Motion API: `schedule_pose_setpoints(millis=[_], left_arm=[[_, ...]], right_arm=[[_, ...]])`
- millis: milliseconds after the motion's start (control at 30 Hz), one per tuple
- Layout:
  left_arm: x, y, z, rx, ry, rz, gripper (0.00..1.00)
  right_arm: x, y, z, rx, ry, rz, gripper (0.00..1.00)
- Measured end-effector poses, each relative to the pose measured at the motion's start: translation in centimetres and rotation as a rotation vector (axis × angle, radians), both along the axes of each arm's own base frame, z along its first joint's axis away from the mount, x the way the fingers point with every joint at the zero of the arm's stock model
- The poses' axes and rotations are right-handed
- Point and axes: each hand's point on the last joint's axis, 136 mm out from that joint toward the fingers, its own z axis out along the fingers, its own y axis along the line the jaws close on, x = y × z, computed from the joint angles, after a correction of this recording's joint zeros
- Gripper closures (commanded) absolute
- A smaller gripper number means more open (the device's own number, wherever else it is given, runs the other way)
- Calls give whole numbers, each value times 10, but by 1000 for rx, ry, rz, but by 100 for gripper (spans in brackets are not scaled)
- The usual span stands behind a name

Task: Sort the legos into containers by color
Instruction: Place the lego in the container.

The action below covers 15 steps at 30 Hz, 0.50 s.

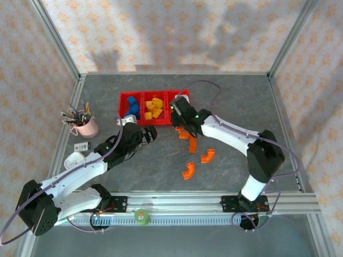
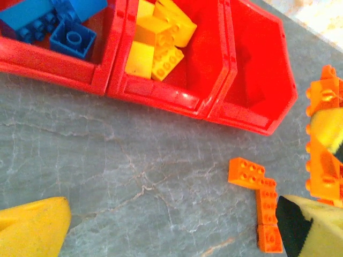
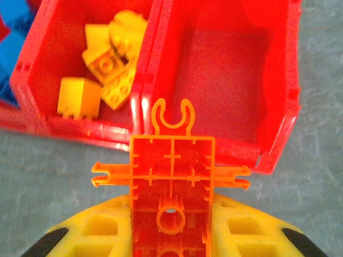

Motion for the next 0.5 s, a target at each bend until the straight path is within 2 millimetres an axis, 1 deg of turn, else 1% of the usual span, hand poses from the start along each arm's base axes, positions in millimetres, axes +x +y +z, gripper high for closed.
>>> schedule_pose_setpoints(millis=[67, 133, 333, 500], left_arm=[[7, 1, 5, 1, -9, 11, 1], [14, 3, 6, 6, -14, 21, 1], [28, 2, -4, 26, 9, 33, 1], [35, -2, -11, 43, 24, 27, 1]], right_arm=[[17, -1, 0, 1, -7, -28, 72], [33, -2, -5, -4, -7, -53, 72], [76, -1, -31, -37, 12, -110, 72], [107, -1, -47, -54, 17, -148, 65]])
